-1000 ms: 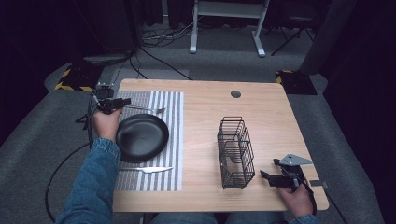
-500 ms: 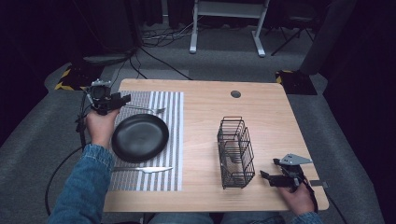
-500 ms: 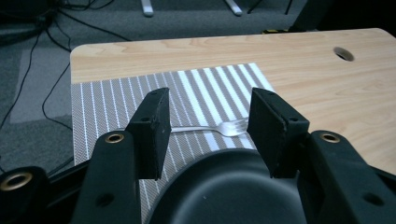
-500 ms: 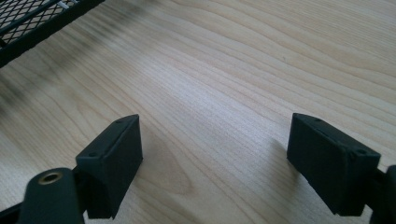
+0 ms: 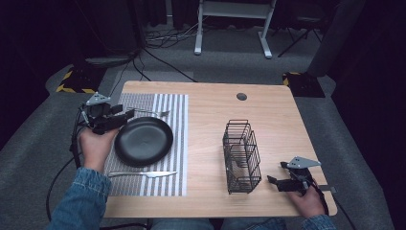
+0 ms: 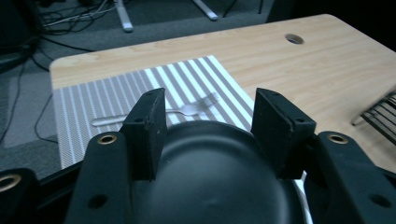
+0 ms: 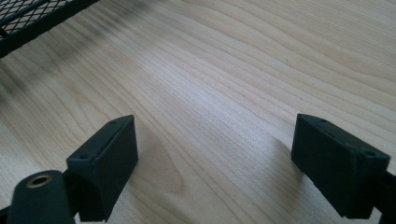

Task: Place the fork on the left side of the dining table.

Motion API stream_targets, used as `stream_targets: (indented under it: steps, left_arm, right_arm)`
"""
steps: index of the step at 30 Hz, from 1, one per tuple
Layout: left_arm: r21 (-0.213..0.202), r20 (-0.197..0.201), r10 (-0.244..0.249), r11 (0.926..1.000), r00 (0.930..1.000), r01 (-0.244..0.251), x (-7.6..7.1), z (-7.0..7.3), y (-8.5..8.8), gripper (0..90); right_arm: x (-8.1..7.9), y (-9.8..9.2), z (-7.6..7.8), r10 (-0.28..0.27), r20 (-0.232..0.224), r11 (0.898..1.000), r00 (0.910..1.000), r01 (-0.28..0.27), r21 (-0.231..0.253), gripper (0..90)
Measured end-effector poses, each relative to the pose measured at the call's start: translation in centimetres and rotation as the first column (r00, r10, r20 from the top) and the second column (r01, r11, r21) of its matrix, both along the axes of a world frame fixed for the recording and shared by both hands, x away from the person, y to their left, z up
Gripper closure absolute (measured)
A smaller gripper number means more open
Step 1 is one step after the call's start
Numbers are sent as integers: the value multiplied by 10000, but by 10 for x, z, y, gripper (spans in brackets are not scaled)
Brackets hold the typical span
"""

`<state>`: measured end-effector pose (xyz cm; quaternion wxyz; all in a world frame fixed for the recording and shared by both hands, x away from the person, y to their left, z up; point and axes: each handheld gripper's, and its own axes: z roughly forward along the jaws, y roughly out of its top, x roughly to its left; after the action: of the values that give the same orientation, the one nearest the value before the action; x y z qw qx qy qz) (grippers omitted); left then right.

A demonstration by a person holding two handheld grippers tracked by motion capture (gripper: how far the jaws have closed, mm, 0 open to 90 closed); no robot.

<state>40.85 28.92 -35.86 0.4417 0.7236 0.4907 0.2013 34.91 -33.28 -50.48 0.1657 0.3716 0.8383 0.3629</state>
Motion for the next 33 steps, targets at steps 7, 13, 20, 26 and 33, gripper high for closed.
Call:
stream_targets:
  steps: [7, 13, 20, 26, 33]
  left_arm:
    - [400, 213, -530, 9978, 9984, 521, -27, 1, -5, 424]
    - [1401, 18, -814, 9869, 9967, 803, -54, 5, -12, 394]
    - [1417, 485, -839, 9870, 9953, 763, -92, -1, -16, 384]
    - [1659, 102, -774, 9833, 9969, 746, -111, -17, -6, 378]
    - [1504, 172, -1076, 9832, 9940, 1038, -131, -37, 2, 351]
  right_arm:
    - [0, 0, 0, -4, 13, 10000, 10000, 4, -1, 145]
    - [0, 0, 0, -13, 18, 10000, 10000, 13, -8, 144]
    - [0, 0, 0, -31, 11, 10000, 10000, 31, -1, 142]
    - [1, 1, 0, -38, 12, 10000, 10000, 38, -10, 142]
    - [1, 1, 0, -41, 16, 10000, 10000, 41, -8, 142]
